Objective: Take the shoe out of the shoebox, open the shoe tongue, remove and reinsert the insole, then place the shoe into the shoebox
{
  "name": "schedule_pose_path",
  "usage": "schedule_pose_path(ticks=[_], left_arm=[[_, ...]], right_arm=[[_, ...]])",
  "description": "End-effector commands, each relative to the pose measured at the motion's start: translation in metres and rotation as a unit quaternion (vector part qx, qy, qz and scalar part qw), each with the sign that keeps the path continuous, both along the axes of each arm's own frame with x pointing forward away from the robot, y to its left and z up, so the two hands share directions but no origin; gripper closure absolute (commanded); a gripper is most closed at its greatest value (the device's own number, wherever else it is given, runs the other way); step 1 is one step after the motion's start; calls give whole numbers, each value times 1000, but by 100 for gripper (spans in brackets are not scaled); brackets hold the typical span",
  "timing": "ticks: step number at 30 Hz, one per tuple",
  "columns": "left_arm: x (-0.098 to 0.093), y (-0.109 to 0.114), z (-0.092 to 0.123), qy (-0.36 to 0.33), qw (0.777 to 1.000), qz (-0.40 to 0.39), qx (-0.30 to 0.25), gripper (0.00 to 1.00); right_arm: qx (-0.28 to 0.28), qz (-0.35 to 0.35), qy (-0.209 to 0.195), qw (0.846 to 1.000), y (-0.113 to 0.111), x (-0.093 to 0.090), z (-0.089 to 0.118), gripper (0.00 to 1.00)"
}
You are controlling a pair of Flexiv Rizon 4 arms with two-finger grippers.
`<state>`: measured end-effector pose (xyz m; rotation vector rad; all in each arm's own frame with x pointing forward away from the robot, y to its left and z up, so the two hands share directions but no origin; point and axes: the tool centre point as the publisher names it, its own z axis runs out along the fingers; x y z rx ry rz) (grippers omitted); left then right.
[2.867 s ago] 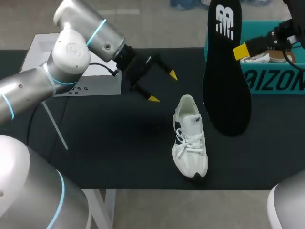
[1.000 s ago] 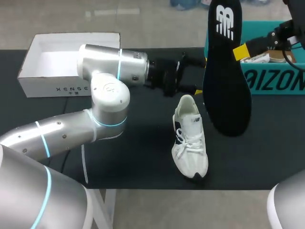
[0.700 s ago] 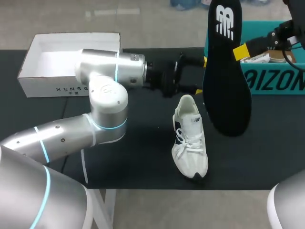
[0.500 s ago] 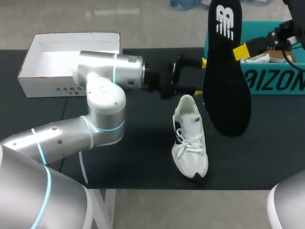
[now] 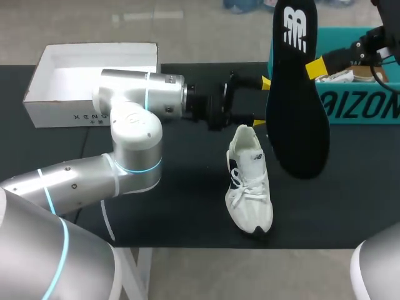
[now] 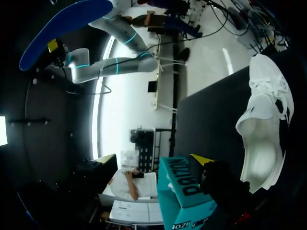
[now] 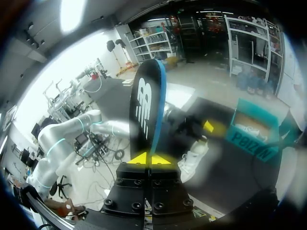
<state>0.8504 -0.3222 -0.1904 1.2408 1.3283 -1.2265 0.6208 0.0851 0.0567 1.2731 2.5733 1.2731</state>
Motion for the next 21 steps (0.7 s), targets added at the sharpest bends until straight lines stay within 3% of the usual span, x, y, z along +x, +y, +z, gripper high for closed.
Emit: schedule_pose_path(ticks=[1, 21], left_arm=[[0, -1, -1, -1, 1000, 1, -1, 0], [0, -1, -1, -1, 1000, 1, -1, 0]], right_arm=[[-2, 0, 2, 1000, 2, 2, 2, 100], [3, -1, 12, 1000, -2, 7, -1, 100]])
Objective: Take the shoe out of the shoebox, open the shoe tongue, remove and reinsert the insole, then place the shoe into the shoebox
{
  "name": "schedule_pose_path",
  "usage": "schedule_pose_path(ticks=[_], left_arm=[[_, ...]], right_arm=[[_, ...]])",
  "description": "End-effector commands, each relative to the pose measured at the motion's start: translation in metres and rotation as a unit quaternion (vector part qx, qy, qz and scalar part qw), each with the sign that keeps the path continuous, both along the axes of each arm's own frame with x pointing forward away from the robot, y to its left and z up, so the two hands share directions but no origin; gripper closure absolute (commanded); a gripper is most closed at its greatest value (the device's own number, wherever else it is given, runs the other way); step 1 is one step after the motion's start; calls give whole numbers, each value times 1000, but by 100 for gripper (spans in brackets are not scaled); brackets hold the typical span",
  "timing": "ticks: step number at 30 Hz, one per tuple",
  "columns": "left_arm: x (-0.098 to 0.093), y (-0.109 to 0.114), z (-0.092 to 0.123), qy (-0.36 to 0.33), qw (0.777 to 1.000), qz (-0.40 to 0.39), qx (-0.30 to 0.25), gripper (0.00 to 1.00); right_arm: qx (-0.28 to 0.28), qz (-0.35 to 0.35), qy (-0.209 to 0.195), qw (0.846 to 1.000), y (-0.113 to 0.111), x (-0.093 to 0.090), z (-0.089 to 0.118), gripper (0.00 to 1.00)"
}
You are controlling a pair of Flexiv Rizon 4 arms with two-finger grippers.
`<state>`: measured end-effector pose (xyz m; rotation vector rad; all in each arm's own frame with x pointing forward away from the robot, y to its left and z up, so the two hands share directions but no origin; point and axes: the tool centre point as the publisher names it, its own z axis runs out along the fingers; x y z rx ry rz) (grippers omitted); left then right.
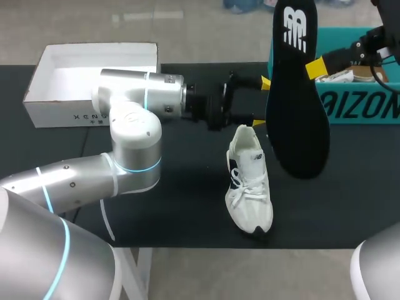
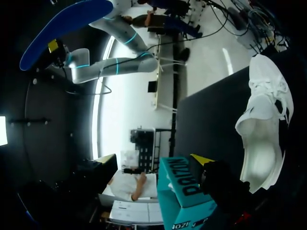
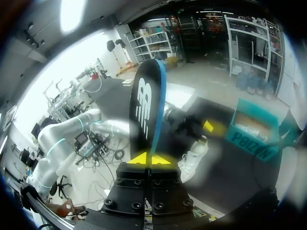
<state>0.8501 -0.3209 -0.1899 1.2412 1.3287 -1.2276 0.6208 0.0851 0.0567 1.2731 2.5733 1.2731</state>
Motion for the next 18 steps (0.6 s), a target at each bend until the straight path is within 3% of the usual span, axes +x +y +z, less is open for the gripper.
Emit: schedule_pose_path(ticks=[1, 10, 18], left_arm=[[0, -2, -1, -1, 1000, 1, -1, 0], [0, -2, -1, -1, 1000, 1, -1, 0], [0, -2, -1, -1, 1000, 1, -1, 0]], right_arm=[[10, 0, 20, 1000, -6, 10, -3, 100], [53, -23, 104, 993, -56, 36, -48, 100], [63, -58, 169, 982, -79, 62, -102, 100]])
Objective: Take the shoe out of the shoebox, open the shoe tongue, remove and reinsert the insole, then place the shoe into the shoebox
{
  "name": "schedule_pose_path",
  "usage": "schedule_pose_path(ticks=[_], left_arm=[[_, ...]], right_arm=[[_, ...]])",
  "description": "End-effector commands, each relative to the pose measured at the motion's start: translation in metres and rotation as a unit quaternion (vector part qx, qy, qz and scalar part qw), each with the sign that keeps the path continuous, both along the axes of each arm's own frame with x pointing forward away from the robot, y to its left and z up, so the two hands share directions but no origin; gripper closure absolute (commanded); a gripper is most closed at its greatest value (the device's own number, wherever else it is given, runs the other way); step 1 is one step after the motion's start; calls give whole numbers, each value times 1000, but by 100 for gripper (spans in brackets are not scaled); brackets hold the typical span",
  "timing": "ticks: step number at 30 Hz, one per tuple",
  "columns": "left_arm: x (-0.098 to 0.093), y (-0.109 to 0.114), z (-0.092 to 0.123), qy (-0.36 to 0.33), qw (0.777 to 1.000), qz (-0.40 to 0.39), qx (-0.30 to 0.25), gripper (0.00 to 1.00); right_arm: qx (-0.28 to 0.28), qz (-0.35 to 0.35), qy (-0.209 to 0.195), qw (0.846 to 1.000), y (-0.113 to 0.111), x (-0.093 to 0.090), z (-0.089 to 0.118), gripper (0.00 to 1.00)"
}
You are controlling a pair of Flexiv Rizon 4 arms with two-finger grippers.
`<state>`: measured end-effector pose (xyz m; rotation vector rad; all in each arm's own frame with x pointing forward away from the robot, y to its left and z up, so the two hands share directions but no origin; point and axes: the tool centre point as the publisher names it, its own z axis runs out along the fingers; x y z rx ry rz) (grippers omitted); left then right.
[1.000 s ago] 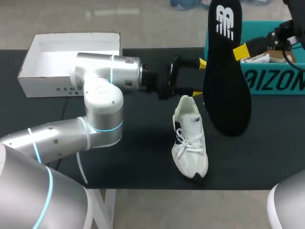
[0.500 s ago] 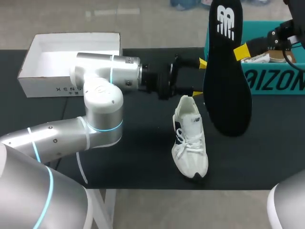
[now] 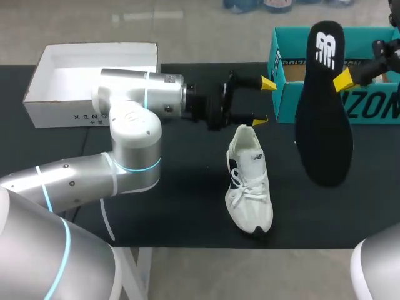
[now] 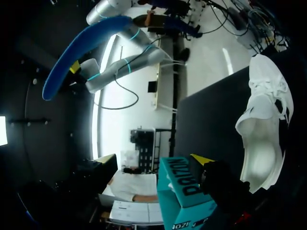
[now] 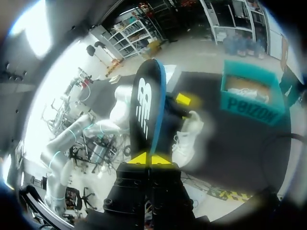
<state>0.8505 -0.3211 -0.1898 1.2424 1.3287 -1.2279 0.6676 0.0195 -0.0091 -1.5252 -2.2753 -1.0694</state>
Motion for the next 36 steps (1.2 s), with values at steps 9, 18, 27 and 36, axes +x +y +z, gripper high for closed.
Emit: schedule_pose_path(ticks=[9, 18, 27, 36], left_arm=[[-3, 0, 0, -10, 1000, -4, -8, 0], [-16, 11, 1, -37, 999, -18, -27, 0], [-23, 22, 2, -40, 999, -13, -30, 0], [-28, 28, 6, -45, 998, -10, -37, 0]], right_arm=[[53, -10, 85, 995, -25, 45, -84, 100], [58, -5, 121, 991, -21, 75, -104, 100], [68, 13, 144, 987, 4, 103, -111, 100], [66, 18, 165, 984, 16, 119, -130, 100]])
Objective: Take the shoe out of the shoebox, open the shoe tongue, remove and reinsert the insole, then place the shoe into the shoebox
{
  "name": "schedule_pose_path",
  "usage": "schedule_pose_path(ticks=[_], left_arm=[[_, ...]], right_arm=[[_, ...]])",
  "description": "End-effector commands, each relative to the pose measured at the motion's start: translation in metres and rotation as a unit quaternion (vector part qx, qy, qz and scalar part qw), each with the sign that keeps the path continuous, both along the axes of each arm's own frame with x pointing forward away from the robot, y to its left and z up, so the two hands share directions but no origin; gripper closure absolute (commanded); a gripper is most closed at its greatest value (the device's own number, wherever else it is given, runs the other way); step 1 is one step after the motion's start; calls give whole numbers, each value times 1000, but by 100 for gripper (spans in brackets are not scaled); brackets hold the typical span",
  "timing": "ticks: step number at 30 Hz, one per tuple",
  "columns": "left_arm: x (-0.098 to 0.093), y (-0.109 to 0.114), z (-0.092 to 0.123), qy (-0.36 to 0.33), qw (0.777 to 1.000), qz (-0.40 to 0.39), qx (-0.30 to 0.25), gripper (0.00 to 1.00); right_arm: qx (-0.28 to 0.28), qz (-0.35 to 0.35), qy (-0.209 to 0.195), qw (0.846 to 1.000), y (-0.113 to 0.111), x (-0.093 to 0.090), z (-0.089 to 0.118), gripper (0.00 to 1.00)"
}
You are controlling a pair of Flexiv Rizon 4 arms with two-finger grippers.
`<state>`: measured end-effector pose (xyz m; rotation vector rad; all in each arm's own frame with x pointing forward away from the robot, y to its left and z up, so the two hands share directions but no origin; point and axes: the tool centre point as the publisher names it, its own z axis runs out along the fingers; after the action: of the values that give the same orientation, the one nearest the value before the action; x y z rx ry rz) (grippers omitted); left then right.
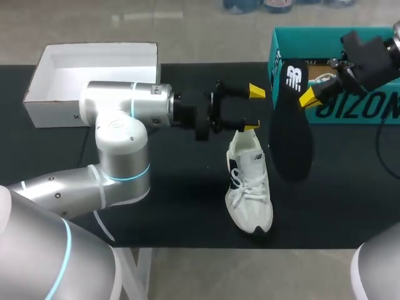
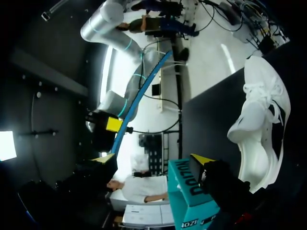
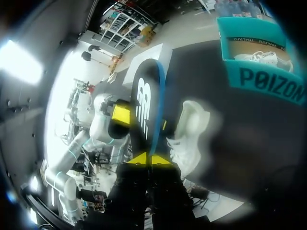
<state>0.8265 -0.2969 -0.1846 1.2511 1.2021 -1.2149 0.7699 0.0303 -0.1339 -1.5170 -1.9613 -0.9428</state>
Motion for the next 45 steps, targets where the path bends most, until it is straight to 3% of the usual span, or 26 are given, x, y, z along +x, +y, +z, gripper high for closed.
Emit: schedule_pose_path(ticks=[1, 19, 27, 29, 30, 31, 32, 45], left_arm=[[-5, 3, 1, -2, 1000, 2, -2, 0], [-19, -5, -3, 2, 1000, -27, -7, 0], [-25, -2, -3, -9, 999, -39, -11, 0], [-25, -1, -3, -12, 999, -39, -12, 53], [-25, -1, -3, -14, 999, -39, -12, 67], [-25, -1, -3, -16, 999, -39, -13, 94], [-25, -2, -3, -18, 999, -40, -12, 100], [-23, -8, -4, -25, 998, -51, -12, 100]], right_arm=[[-5, 26, 28, 999, 6, 18, -6, 100], [-1, 43, 58, 997, 34, 43, -25, 100], [0, 48, 58, 997, 44, 52, -25, 100], [-1, 50, 58, 997, 46, 53, -25, 100], [0, 50, 58, 997, 47, 53, -25, 100], [0, 51, 58, 997, 48, 52, -25, 100], [0, 51, 58, 997, 48, 52, -25, 100], [10, 43, 67, 997, 45, 47, -31, 100]])
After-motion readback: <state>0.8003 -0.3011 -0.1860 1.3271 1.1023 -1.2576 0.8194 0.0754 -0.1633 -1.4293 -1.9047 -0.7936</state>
